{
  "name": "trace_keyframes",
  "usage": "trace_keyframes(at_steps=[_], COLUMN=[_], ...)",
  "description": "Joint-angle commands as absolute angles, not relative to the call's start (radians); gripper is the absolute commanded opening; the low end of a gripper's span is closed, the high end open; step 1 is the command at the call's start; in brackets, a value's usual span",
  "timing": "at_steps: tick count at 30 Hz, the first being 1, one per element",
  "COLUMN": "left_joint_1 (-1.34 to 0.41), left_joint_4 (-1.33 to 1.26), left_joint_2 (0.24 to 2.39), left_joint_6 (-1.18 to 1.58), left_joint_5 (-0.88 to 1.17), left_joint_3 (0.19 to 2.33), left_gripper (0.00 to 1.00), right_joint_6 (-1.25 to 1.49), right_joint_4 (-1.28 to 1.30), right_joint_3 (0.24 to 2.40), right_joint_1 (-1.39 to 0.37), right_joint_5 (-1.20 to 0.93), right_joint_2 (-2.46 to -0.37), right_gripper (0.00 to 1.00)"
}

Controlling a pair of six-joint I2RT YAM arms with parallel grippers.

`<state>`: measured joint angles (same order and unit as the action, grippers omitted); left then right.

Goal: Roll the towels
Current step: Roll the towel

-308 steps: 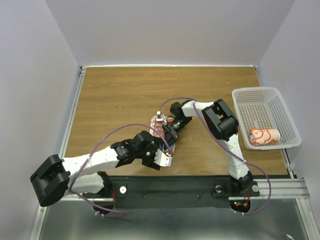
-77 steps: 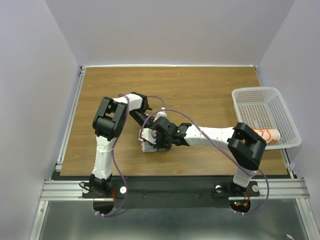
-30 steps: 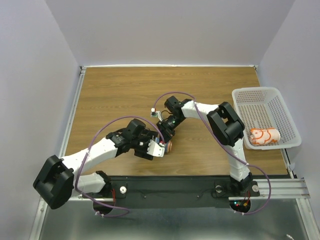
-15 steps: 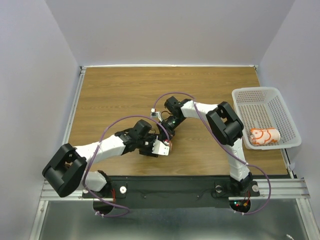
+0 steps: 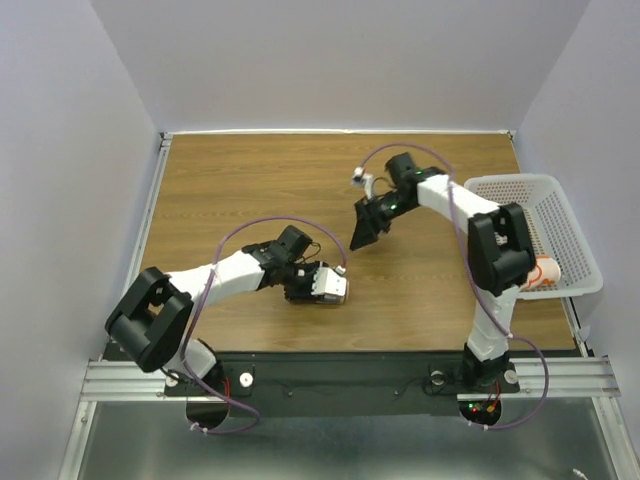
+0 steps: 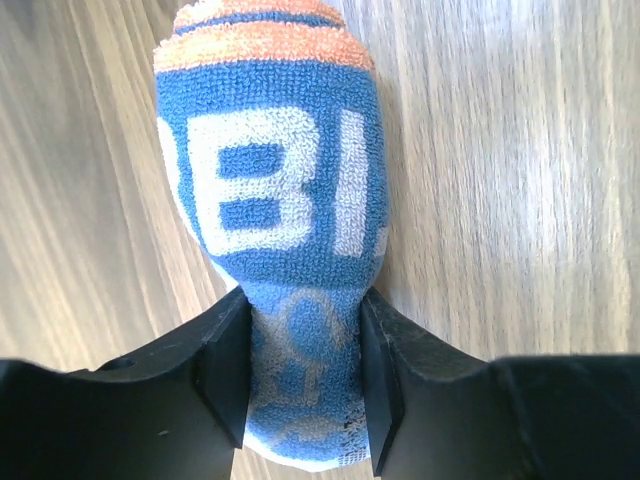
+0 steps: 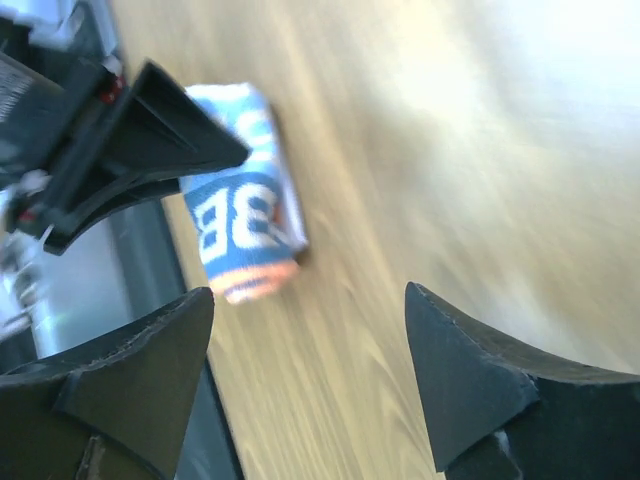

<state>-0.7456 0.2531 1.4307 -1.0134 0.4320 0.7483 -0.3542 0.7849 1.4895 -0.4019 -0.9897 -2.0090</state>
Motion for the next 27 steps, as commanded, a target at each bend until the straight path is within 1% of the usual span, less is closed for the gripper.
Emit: trace_keyframes(at_steps=[1,2,3,4,6,7,10,11,13,14,15,18,22,27], left_joint_1=[-0.707,-0.695,-0.663,-0.647,-0.6,-0.585,-0.546,-0.542,-0.535,-0.534,-0.532,-0.512,-0.482,-0.466], left_joint_4=[0.462,0.501,0.521,0.544,0.595,0.604,0.658,0.695,0.73,0.75,0.793,0.862,0.914,0.969], left_joint_2=[1.523,1.538,1.583,1.604,1.666,1.683,1.75,1.784,1.821,1.841,1.888,1.969,2.02,2.069], left_joint_6=[-0.979,-0.982,-0.986,-0.994,-1.0,-1.005,-1.012,-1.025,-1.035,-1.045,-1.063,-1.091,-1.1,-1.117], left_joint_5=[0.561,0.581,0.619,0.639,0.685,0.692,0.73,0.75,0.77,0.776,0.797,0.834,0.873,0.877], left_joint_3=[0.802,0.817,0.85,0.867,0.905,0.914,0.968,1.003,1.038,1.057,1.095,1.155,1.209,1.256], left_gripper=[0.33,0.33,0.32,0.32,0.32,0.32,0.32,0.32,0.32,0.32,0.32,0.33,0.33,0.33], right_joint_6=[-0.345,-0.353,-0.368,-0.371,-0.383,-0.39,-0.471,-0.506,-0.525,-0.532,-0.547,-0.558,-0.583,-0.588], right_joint_4=[0.784,0.782,0.776,0.769,0.77,0.779,0.86,0.914,0.955,0.968,0.966,0.911,0.842,0.752], right_joint_3=[1.508,1.503,1.481,1.47,1.448,1.422,1.396,1.402,1.41,1.408,1.379,1.301,1.253,1.246], right_joint_1=[-0.345,-0.341,-0.341,-0.341,-0.339,-0.341,-0.348,-0.383,-0.446,-0.518,-0.552,-0.629,-0.722,-0.847], right_joint_5=[-0.881,-0.818,-0.781,-0.732,-0.703,-0.69,-0.625,-0.551,-0.461,-0.425,-0.369,-0.316,-0.238,-0.172], right_joint_2=[-1.807,-1.771,-1.69,-1.652,-1.586,-1.521,-1.395,-1.384,-1.374,-1.371,-1.352,-1.332,-1.354,-1.416], right_gripper=[0.82,0.82,0.95,0.97,0.98,0.98,0.99,1.0,0.99,0.97,0.92,0.88,0.86,0.84])
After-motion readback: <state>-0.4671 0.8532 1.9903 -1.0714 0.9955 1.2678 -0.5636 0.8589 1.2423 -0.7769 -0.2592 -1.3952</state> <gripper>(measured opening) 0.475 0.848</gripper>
